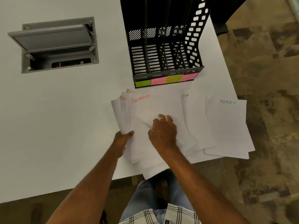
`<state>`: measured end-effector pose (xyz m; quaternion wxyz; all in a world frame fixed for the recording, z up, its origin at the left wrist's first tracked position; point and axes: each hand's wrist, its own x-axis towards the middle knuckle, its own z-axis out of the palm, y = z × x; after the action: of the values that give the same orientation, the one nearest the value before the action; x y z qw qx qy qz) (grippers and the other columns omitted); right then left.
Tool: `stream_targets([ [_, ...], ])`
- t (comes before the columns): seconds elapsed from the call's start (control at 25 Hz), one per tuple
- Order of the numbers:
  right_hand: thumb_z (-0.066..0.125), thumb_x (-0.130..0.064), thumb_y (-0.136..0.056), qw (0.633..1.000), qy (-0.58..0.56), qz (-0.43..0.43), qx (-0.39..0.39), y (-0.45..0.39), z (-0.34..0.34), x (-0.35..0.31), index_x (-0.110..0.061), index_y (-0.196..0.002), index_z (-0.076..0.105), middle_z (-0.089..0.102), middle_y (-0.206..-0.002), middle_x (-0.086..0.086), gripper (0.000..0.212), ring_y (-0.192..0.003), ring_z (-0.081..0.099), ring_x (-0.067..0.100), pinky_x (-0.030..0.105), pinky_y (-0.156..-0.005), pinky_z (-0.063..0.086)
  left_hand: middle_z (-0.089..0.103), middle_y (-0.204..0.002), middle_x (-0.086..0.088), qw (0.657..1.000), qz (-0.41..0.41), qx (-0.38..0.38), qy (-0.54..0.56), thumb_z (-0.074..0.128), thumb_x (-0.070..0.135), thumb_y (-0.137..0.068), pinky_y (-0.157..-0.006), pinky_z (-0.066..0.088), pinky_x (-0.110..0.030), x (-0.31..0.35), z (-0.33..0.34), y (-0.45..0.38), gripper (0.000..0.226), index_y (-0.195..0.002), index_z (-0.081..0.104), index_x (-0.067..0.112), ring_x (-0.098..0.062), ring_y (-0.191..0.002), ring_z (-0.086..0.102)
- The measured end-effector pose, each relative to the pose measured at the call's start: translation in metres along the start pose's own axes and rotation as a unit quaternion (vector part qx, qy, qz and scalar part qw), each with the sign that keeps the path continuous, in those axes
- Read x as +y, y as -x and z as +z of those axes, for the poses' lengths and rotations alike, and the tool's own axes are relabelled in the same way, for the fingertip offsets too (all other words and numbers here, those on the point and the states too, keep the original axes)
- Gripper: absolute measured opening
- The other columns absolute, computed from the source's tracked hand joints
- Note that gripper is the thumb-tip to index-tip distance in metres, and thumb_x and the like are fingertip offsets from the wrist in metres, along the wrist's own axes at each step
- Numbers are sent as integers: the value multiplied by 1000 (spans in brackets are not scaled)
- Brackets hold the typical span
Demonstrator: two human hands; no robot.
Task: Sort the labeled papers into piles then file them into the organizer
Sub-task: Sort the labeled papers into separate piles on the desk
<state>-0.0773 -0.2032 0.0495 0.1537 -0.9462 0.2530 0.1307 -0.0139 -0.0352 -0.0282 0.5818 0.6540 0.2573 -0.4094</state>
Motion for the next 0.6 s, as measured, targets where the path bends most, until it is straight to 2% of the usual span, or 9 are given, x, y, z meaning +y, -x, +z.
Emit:
stream_targets([
  [0.04,60,-33,-92,998,-19,14,-67,-4,18,-4,-16,-114,64,44,-152,8,29,-142,33,36,45,-105,41,66,-129,-15,1000,1,5,3,70,20,-93,-106,47,-52,-1,-1,0,44,-132,57,4,-37,-118,61],
  [0.12,54,-47,-97,984,-80,1,-160,-10,48,-5,-18,-124,59,25,-163,6,40,-151,15,34,52,-116,29,71,-120,-9,1000,9,-9,27,62,37,-97,-100,53,-52,1,0,3,37,-127,59,16,-33,-111,67],
  [0.2,55,-61,-92,960,-178,-38,-214,-12,65,2,-26,-127,58,21,-165,1,50,-153,13,26,50,-120,23,76,-113,-2,998,19,-44,49,53,54,-96,-87,60,-46,2,1,4,40,-124,60,26,-26,-102,73],
  [0.24,59,-61,-90,943,-258,-37,-207,-11,64,13,-28,-126,59,27,-162,-1,49,-150,21,21,42,-120,25,77,-113,-1,997,27,-47,46,55,57,-93,-84,61,-44,0,1,3,44,-125,60,27,-24,-101,74],
  [0.32,71,-44,-89,917,-393,14,-73,-16,52,54,-21,-121,63,48,-143,-1,40,-137,43,19,27,-113,32,75,-115,-3,999,41,-14,13,70,48,-87,-90,59,-45,-3,1,2,48,-126,61,22,-25,-104,71],
  [0.4,74,-29,-89,904,-396,125,105,-27,33,125,-11,-121,61,56,-126,3,39,-123,54,26,29,-104,41,70,-121,-7,999,48,19,-7,80,27,-83,-97,53,-48,-5,1,-2,49,-125,61,13,-31,-112,65],
  [0.44,73,-29,-89,898,-359,196,160,-30,23,167,-9,-126,58,57,-127,9,44,-122,54,30,33,-101,44,68,-124,-11,998,46,29,-12,80,19,-83,-100,51,-49,-6,2,-5,49,-127,60,9,-35,-116,62],
  [0.52,72,-43,-86,877,-262,345,209,-31,10,246,-9,-137,49,51,-139,16,65,-128,48,37,43,-101,43,64,-130,-16,998,44,43,-27,78,12,-85,-106,46,-53,-6,1,-9,52,-131,56,4,-39,-119,58],
  [0.6,72,-61,-77,852,-196,453,176,-26,8,300,-11,-145,37,43,-148,18,92,-136,38,40,56,-106,38,63,-131,-16,997,43,46,-33,77,11,-86,-107,45,-53,-8,-1,-13,52,-132,55,3,-38,-119,57],
])
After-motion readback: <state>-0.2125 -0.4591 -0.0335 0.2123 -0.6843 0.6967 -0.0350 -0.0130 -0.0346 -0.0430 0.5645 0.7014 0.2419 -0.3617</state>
